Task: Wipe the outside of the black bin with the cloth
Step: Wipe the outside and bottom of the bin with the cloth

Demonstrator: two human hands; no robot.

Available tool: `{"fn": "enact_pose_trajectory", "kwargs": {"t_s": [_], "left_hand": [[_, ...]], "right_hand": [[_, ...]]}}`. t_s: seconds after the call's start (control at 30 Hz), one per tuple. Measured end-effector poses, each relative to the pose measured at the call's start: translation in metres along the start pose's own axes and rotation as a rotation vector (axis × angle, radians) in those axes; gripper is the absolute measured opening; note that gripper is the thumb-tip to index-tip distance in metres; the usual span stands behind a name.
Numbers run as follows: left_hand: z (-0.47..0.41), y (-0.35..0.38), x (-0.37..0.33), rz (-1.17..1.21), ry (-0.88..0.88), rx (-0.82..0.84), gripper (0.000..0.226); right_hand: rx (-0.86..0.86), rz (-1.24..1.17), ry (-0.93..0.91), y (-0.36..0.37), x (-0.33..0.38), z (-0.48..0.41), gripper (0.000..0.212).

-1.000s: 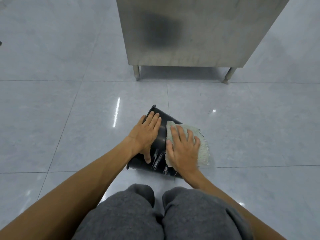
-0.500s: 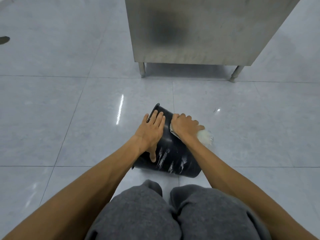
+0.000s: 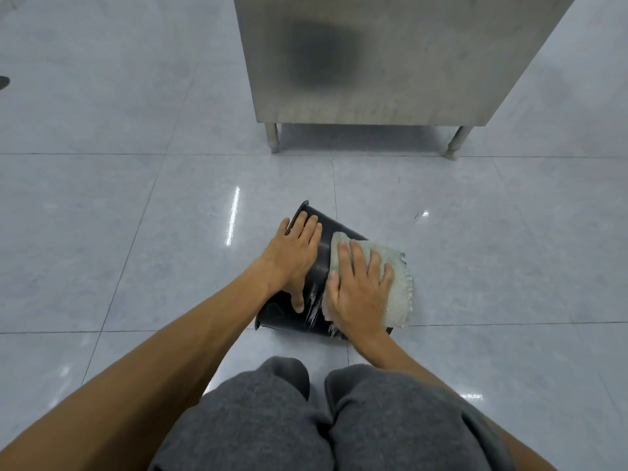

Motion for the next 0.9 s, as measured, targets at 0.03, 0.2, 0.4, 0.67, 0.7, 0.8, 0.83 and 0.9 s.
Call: {"fn": "enact_pose_trajectory", "kwargs": {"t_s": [0.03,0.2,0.4,0.67,0.7,0.8,0.83,0.9], "left_hand": [[0.003,0.0,-0.001,0.0,-0.004,-0.004,0.165],[0.016,0.0,-0.009,0.011,-0.027,-0.042,0.162],[0.015,-0.007,-0.014,0.04,-0.01,-0.042,0.164],[0.028,-0.004,-0.015,-0.038,0.11,-0.077,0.158],[0.032,-0.003,-0.017,-0.047,0.107,-0.079,0.158],[0.043,0.004,-0.022,-0.051,0.072,-0.08,0.158],[0.046,0.006,-0.023,-0.044,0.055,-0.078,0.159],[0.045,0.005,-0.023,-0.031,0.027,-0.068,0.16]], "right_hand": [[0.032,-0.009,0.026,0.001,0.0,-0.012,0.058],[0.35,-0.081,0.162,0.024,-0.01,-0.077,0.056],[0.718,-0.182,0.276,0.047,-0.024,-0.122,0.049],[0.867,-0.265,0.335,0.071,-0.033,-0.138,0.053],[0.896,-0.267,0.348,0.073,-0.035,-0.138,0.046],[0.977,-0.311,0.353,0.083,-0.037,-0.134,0.026],[0.991,-0.326,0.356,0.084,-0.037,-0.131,0.024],[0.983,-0.359,0.357,0.085,-0.037,-0.128,0.026]]}}
Point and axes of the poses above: each hand's wrist, its own z-axis away from the middle knuckle, its own y-axis out of the palm, x = y × z, the point moved 4 cm from there along -z, towards the middle knuckle, and after that the axes turned 13 degrees about -x, right-handed, at the moved point
